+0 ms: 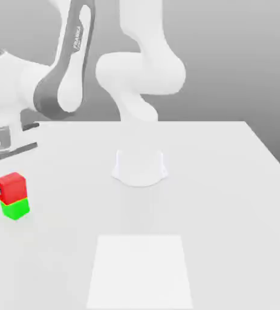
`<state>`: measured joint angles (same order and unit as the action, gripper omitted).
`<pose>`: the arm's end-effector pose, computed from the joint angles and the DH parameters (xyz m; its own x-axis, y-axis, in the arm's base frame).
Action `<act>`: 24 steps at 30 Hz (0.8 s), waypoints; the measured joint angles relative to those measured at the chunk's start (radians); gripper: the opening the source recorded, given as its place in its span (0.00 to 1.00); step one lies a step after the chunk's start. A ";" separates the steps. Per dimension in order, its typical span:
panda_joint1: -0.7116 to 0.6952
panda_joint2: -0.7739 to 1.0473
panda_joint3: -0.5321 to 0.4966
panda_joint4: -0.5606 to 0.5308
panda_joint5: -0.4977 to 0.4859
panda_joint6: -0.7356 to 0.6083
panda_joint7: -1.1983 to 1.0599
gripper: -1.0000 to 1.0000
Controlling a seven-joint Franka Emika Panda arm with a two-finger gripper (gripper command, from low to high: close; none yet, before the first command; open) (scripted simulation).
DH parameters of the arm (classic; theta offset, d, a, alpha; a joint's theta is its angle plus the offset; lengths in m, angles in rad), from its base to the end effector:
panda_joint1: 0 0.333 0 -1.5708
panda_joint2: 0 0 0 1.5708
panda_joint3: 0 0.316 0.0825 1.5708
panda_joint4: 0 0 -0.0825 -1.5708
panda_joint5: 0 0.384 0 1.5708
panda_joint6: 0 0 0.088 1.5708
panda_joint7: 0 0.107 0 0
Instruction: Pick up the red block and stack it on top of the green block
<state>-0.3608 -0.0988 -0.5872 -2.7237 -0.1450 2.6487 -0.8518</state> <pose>0.2416 -0.3206 0.2512 0.9994 0.0332 -0.0049 0.0333 -0.9993 0.0174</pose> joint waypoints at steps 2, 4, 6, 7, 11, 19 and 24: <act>-0.041 -0.012 -0.052 -0.019 -0.005 0.003 -0.071 0.00; -0.052 -0.009 -0.069 -0.023 0.003 0.016 -0.099 0.00; -0.050 0.002 -0.077 -0.023 0.018 0.032 -0.115 0.00; -0.047 0.008 -0.079 -0.023 0.029 0.040 -0.123 0.00; -0.034 0.041 -0.084 -0.021 0.081 0.074 -0.161 0.00; -0.021 0.134 -0.062 -0.018 0.245 0.143 -0.278 0.00; -0.044 0.205 -0.010 -0.013 0.370 0.182 -0.367 0.00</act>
<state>-0.4052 0.1058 -0.5968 -2.7371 0.2250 2.8311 -1.2190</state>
